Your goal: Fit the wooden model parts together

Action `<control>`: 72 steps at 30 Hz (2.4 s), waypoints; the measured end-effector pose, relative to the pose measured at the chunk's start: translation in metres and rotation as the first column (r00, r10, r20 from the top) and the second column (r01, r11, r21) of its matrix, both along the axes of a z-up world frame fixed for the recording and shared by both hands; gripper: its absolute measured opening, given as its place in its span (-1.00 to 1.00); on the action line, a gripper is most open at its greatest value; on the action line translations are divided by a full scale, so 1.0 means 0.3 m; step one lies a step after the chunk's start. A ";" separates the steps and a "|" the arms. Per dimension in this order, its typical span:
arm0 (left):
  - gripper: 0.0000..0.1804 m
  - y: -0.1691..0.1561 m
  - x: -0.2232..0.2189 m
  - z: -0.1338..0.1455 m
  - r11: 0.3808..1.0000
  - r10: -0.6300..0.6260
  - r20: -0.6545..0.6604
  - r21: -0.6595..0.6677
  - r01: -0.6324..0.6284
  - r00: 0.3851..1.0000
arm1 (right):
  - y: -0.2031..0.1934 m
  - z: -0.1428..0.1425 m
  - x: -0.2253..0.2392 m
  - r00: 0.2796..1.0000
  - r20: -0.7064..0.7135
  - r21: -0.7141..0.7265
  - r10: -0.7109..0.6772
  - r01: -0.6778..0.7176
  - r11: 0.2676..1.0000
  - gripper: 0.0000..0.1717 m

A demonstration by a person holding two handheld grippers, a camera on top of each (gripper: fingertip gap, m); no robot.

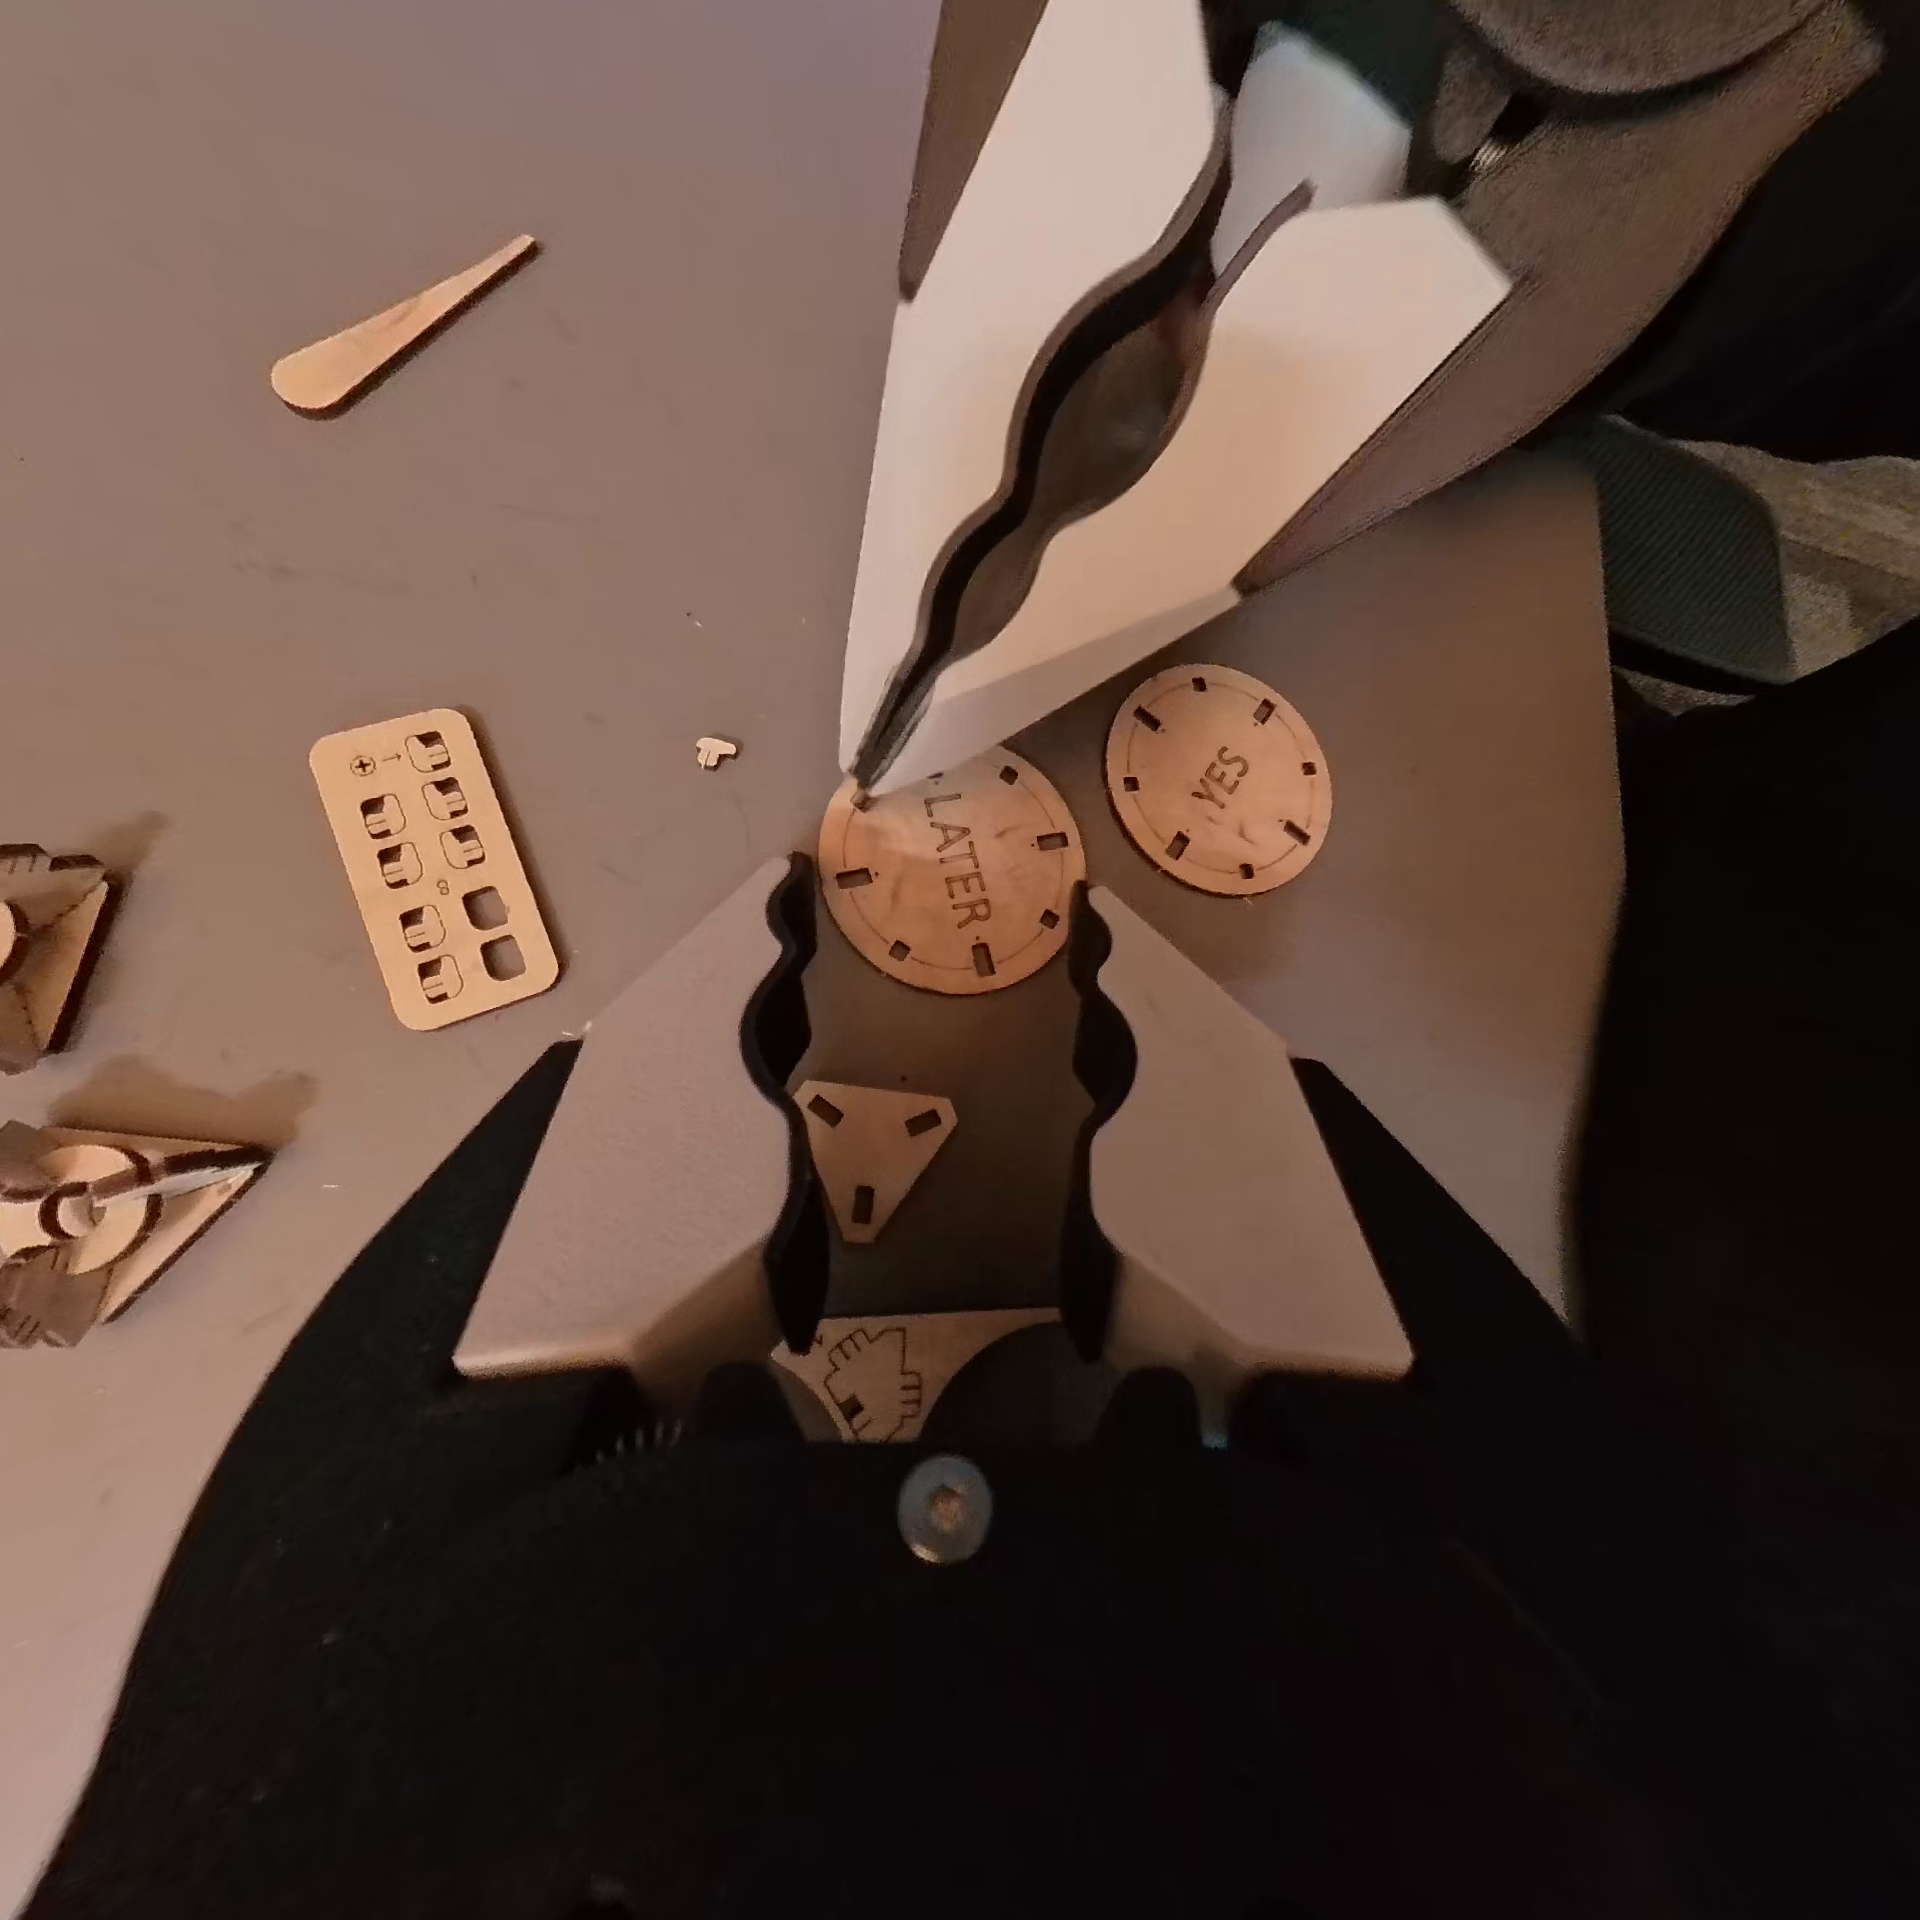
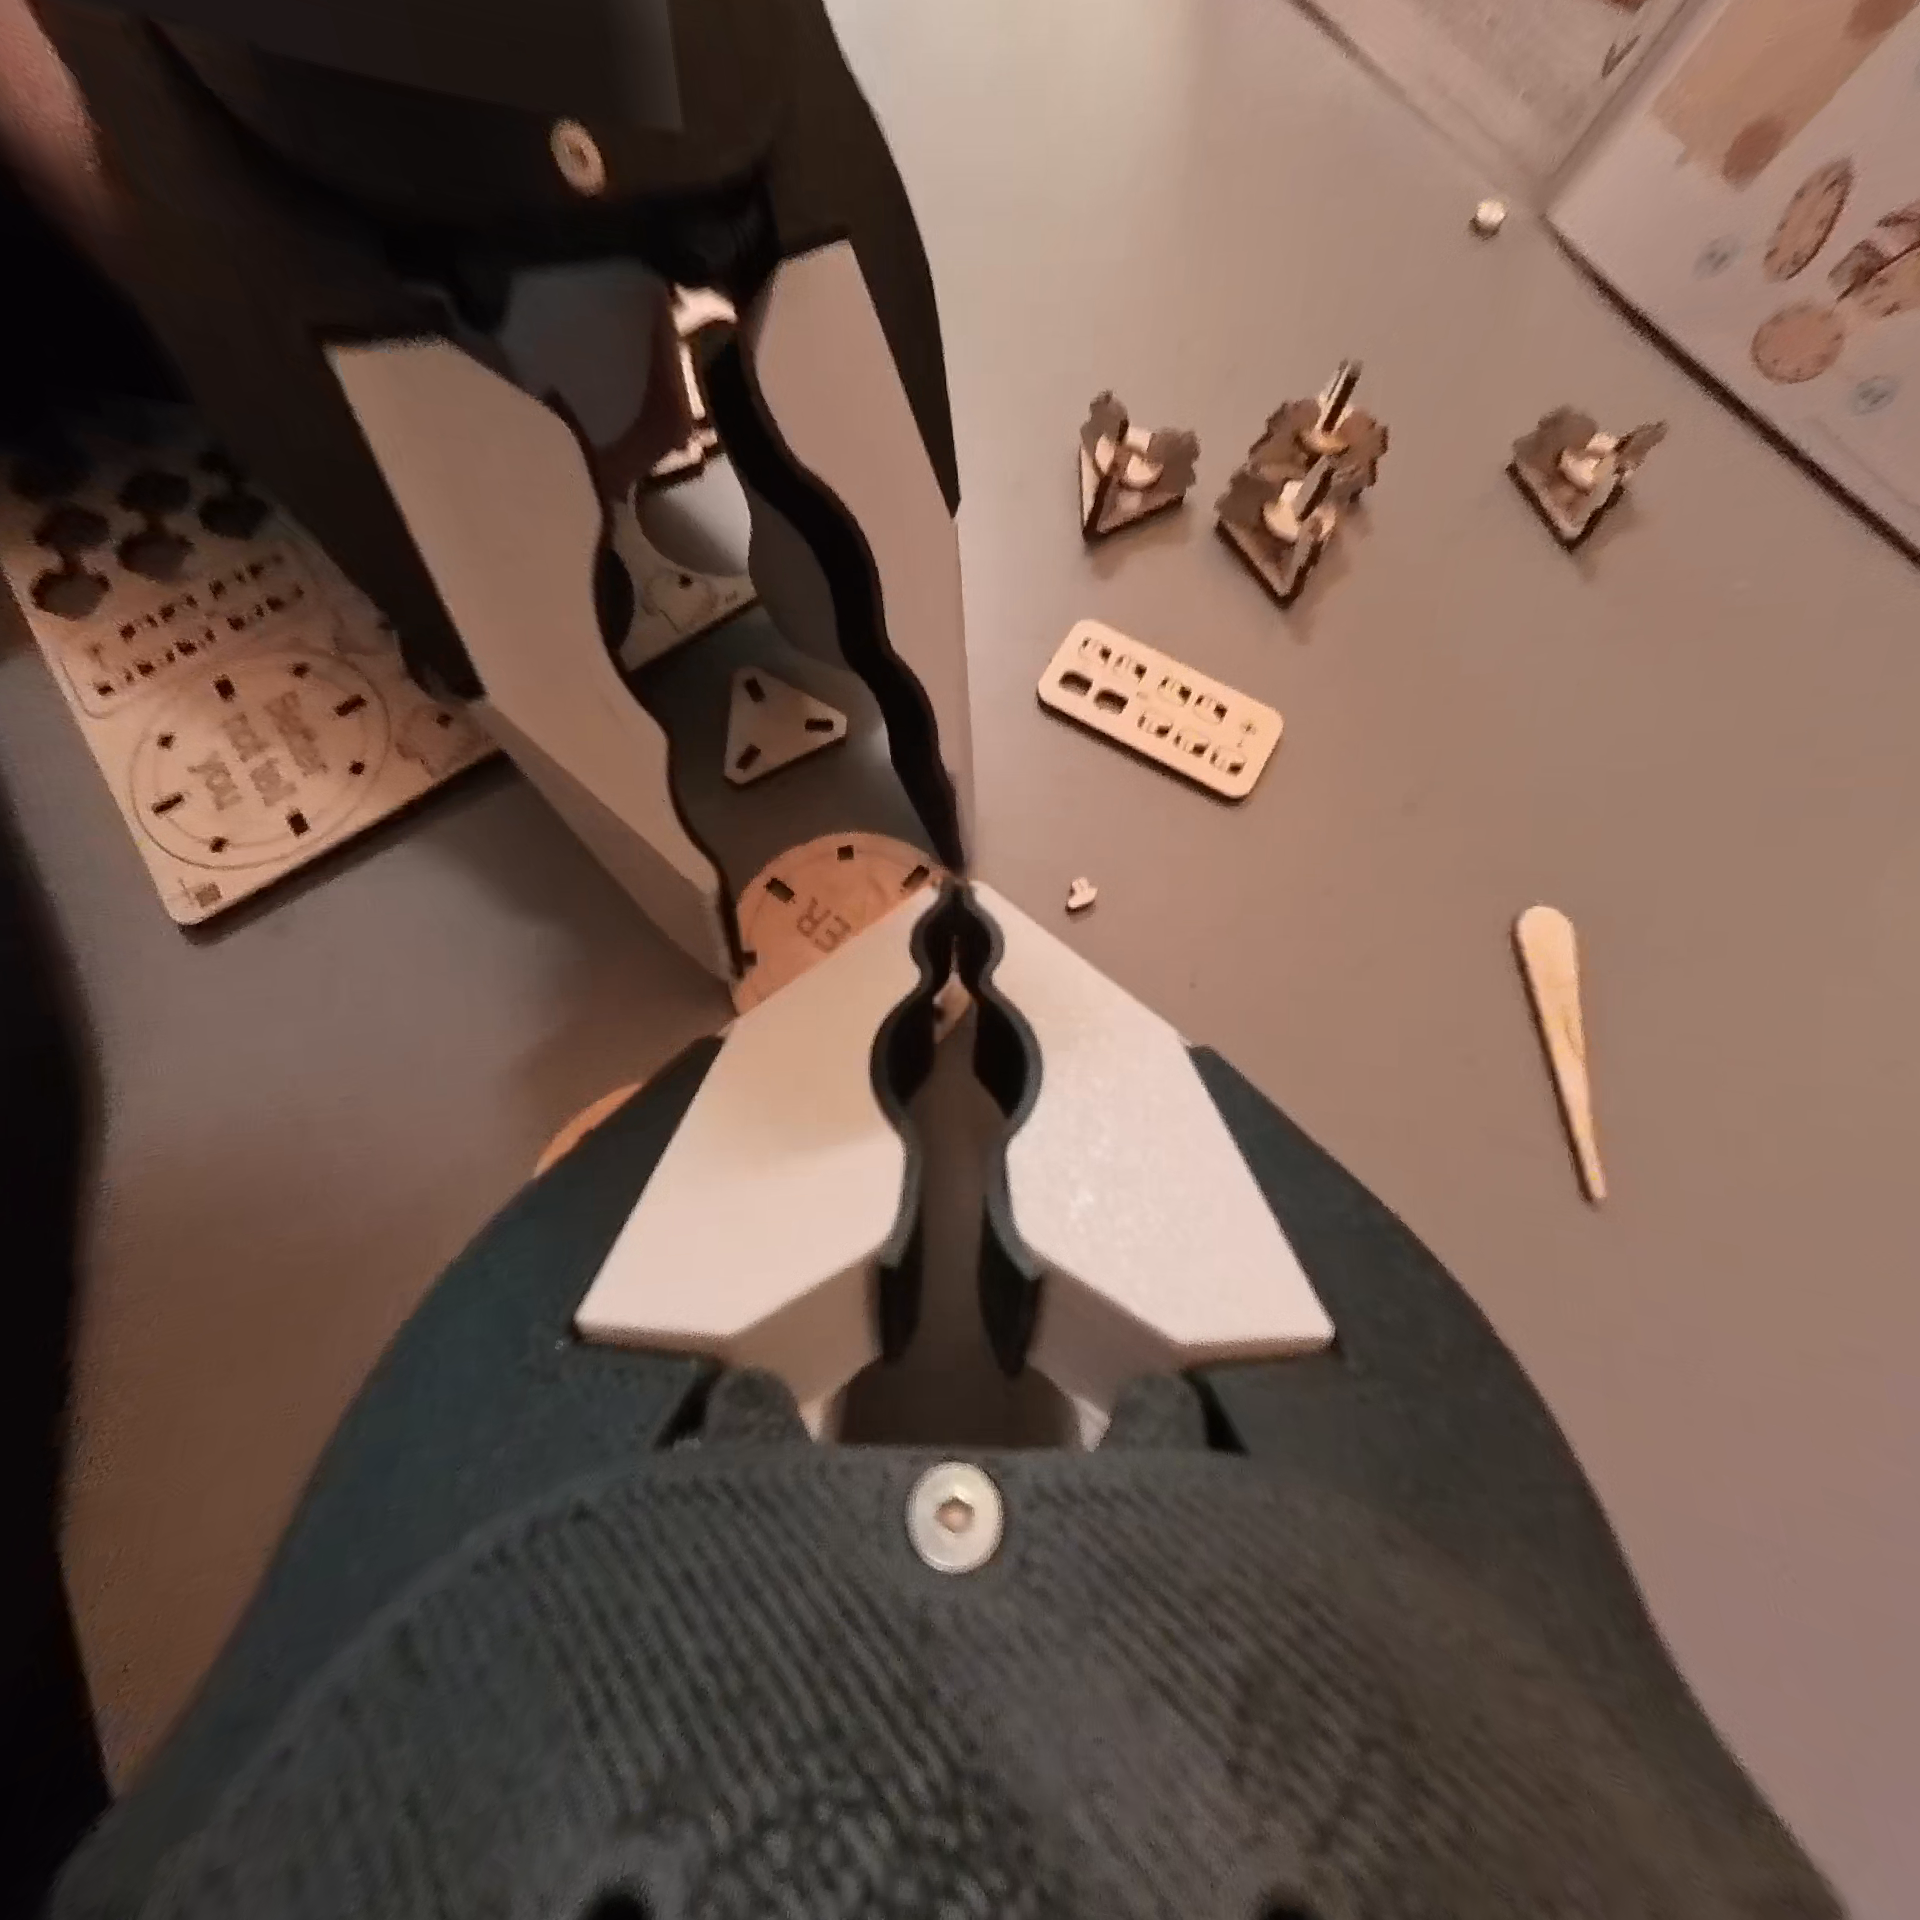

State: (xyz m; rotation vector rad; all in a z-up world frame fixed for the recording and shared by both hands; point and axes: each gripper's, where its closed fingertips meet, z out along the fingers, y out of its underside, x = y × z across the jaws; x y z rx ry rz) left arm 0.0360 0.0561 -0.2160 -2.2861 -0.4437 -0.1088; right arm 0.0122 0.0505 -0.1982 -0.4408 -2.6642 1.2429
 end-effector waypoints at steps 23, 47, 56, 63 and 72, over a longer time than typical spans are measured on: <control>-1.00 0.003 0.009 0.003 0.999 -0.041 -0.049 -0.012 0.040 0.998 | 0.022 -0.015 0.013 1.000 -0.014 -0.003 -0.009 0.009 1.000 -1.00; -1.00 -0.001 0.014 0.005 1.000 -0.013 0.008 -0.003 0.013 1.000 | -0.014 0.008 0.044 0.943 -0.287 0.131 0.169 -0.136 0.982 -1.00; -1.00 -0.001 0.016 0.007 1.000 -0.013 0.005 -0.005 0.013 1.000 | -0.005 0.000 0.030 0.943 -0.298 0.142 0.150 -0.111 0.984 -1.00; -1.00 -0.001 0.017 0.008 1.000 -0.012 0.008 -0.003 0.012 1.000 | -0.017 0.050 0.028 0.958 -0.263 0.020 0.116 -0.115 0.993 -1.00; -1.00 -0.001 0.018 0.009 1.000 -0.012 0.009 -0.003 0.012 1.000 | -0.017 0.069 0.020 0.975 -0.201 -0.046 0.096 -0.108 0.993 -1.00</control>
